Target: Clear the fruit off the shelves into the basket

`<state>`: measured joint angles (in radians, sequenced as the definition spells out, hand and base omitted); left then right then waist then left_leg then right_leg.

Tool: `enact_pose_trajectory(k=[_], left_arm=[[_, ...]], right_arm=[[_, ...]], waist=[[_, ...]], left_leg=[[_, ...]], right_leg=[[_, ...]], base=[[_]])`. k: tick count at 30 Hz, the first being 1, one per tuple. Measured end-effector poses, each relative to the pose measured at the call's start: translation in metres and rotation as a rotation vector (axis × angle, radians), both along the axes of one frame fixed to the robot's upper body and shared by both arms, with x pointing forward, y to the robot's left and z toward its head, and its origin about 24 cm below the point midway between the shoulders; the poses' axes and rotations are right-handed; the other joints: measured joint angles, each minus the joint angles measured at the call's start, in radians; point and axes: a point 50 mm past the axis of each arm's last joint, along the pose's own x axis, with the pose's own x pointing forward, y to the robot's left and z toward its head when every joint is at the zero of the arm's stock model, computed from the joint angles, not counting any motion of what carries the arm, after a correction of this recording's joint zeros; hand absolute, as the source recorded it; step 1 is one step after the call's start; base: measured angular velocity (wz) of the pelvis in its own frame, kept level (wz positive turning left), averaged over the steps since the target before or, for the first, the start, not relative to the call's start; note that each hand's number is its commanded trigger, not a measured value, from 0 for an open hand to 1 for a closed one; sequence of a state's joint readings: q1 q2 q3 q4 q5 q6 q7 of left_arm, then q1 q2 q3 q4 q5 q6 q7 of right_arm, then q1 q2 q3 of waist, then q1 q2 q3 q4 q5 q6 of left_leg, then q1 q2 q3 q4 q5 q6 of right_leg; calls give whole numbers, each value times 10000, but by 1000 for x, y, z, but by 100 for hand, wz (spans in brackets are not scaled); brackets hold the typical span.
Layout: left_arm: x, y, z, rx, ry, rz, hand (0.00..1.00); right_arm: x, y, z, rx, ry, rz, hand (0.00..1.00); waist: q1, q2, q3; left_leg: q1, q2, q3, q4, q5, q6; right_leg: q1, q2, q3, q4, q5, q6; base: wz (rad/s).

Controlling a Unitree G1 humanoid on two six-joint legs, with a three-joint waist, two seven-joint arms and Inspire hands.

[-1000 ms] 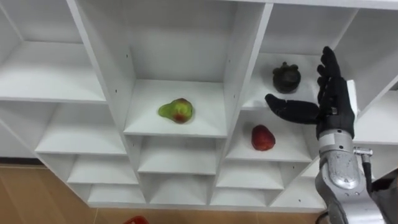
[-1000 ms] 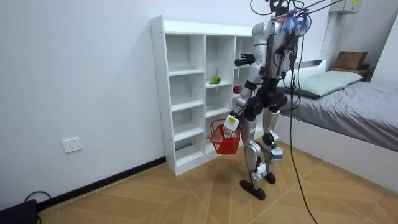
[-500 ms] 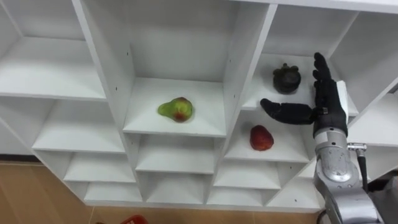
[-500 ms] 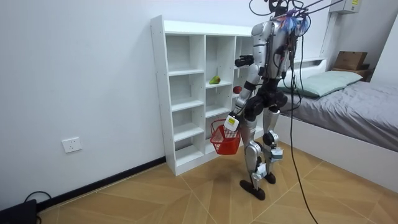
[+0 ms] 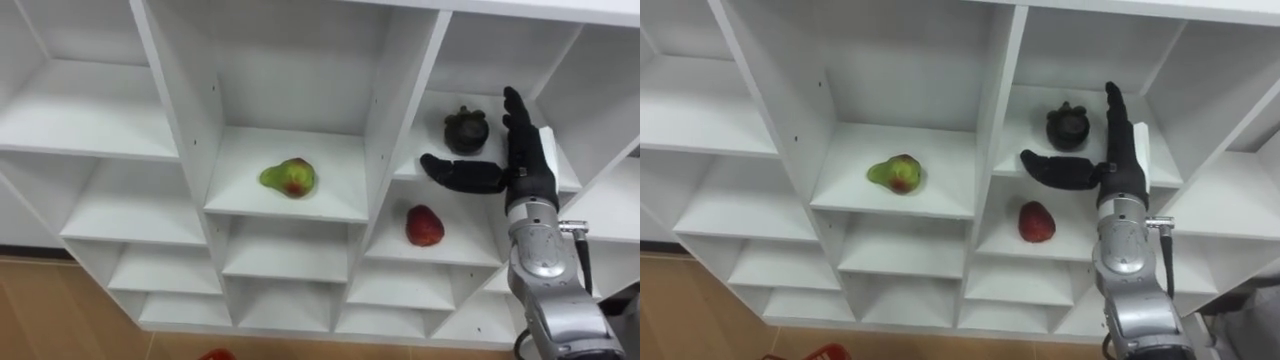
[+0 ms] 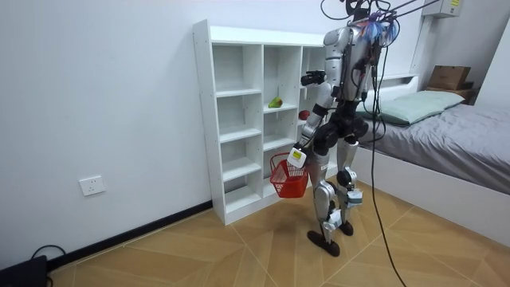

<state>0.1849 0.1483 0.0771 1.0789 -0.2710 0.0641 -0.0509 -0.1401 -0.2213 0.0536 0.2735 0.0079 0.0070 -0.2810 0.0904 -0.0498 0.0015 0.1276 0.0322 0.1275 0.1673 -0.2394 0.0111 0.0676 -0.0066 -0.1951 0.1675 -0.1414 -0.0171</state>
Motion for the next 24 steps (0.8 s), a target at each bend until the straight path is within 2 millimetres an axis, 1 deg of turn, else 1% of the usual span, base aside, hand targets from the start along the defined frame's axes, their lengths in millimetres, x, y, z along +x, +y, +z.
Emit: enact_pose_trajectory(k=[12, 15, 20, 24], left_arm=[[2, 0, 1, -14, -77, -21, 100], [3, 0, 1, -24, -72, -38, 100], [3, 1, 1, -20, -61, -73, 100], [3, 3, 2, -21, -97, -98, 100]], right_arm=[[2, -2, 1, -13, 68, -89, 0], [2, -2, 1, -17, 88, -95, 0], [11, -5, 0, -102, 300, -63, 0], [12, -5, -1, -100, 346, -70, 0]], waist=[[-1, -14, -18], [-2, -21, -23], [-3, -67, -22], [-2, -105, -22]], left_leg=[[-1, -42, -65, 6, 18, 32], [1, -42, -92, 12, 19, 33], [0, -48, -113, -6, 20, 35], [-12, -61, -163, -3, 22, 39]], right_leg=[[2, -36, -8, 11, -8, 15], [15, -40, -73, 20, -8, 15], [36, -49, -100, 27, -8, 15], [41, -53, -128, 22, -9, 15]], base=[[0], [0], [0], [1]])
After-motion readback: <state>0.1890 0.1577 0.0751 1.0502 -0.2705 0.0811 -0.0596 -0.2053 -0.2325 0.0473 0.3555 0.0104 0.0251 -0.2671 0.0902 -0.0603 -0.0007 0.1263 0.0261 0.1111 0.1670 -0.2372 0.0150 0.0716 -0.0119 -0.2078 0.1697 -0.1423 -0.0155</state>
